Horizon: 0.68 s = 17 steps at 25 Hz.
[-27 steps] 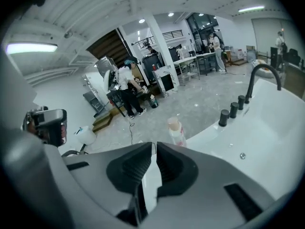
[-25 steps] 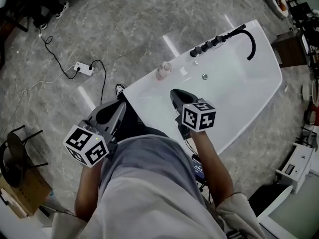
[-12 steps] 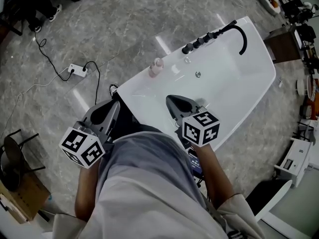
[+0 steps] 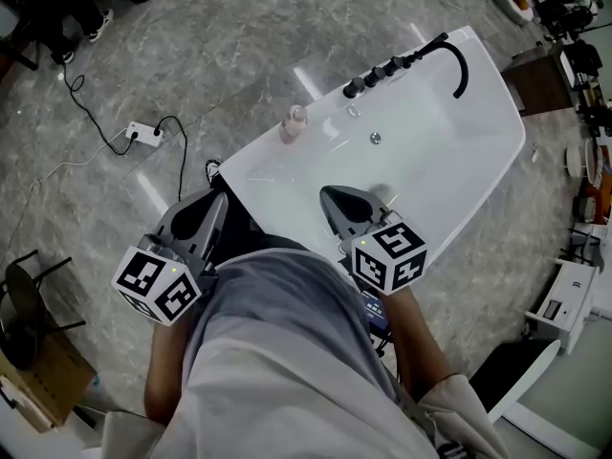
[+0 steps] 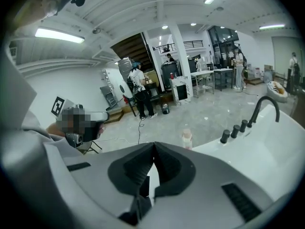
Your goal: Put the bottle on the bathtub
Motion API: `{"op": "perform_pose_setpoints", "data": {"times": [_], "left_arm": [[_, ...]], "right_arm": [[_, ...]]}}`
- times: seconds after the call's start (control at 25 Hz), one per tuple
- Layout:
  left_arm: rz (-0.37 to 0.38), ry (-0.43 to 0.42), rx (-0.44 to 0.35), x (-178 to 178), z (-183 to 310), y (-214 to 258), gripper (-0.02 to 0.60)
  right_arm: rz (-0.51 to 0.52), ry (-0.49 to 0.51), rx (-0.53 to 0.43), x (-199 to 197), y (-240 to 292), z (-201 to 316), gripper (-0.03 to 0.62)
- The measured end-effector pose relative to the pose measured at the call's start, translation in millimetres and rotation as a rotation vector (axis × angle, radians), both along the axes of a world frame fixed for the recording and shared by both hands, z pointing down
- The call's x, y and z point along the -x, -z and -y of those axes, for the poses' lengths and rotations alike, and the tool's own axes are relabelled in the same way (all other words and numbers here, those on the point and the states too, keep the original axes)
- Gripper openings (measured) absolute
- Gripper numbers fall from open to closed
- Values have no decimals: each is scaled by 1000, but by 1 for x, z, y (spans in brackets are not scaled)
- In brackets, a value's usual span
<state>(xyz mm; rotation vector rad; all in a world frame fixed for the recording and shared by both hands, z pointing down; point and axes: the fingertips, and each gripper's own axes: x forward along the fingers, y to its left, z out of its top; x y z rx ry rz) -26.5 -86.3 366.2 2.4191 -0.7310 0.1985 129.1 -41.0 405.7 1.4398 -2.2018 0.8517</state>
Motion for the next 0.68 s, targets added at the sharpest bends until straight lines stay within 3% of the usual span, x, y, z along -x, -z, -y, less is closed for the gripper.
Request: {"op": "perform_pose_setpoints", "data": {"times": [0.4, 0.68], "left_arm": [[1, -29, -8, -3, -1, 4, 5], [-7, -38, -6, -5, 0, 5, 5]], "right_arm": [[53, -13, -8, -1, 8, 0, 11], [31, -3, -26, -4, 15, 2, 11]]}}
